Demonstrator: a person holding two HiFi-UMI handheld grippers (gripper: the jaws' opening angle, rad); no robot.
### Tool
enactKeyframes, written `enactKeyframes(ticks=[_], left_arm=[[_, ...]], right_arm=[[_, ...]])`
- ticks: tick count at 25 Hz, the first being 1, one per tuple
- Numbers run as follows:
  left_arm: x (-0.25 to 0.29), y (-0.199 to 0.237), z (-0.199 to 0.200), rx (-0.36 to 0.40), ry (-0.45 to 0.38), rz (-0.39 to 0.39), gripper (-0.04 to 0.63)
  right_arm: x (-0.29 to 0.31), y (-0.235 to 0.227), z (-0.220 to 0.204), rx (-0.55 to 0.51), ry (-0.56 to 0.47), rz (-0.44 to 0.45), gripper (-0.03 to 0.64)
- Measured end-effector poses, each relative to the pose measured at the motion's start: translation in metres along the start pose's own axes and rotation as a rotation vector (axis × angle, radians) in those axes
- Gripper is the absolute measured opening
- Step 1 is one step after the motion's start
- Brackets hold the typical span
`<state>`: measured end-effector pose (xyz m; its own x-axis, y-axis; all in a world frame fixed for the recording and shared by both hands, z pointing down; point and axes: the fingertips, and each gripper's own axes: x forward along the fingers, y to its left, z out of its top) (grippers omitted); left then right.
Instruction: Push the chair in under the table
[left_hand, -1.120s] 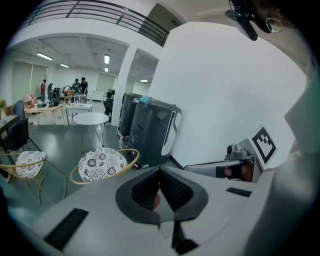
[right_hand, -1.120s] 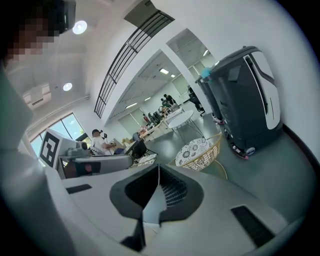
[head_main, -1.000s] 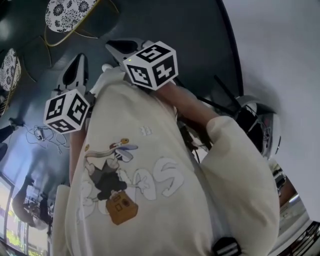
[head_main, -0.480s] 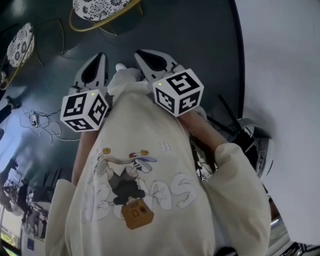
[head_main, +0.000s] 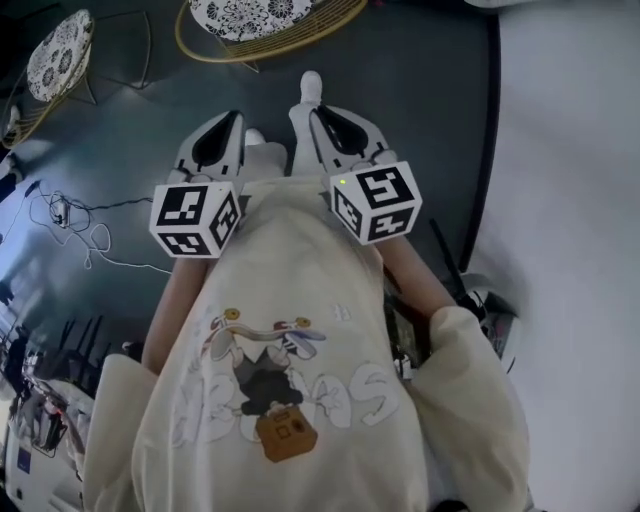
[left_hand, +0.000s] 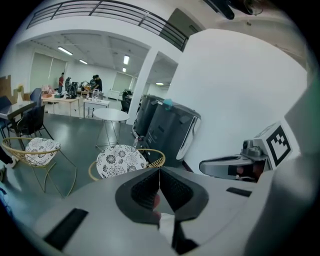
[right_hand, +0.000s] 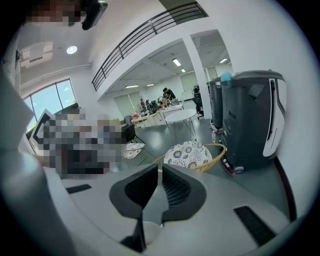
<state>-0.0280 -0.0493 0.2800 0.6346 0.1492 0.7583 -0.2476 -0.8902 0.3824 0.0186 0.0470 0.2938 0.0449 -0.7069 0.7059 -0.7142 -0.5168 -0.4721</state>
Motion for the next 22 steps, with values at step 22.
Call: enactKeyframes(ticks=[22], left_arm=[[0.148, 0.034, -0.143, -0.009, -0.023, 0.109, 0.012]], right_arm=[[0.120, -0.118, -0.100, -0.304, 0.087, -0.062, 0.011]])
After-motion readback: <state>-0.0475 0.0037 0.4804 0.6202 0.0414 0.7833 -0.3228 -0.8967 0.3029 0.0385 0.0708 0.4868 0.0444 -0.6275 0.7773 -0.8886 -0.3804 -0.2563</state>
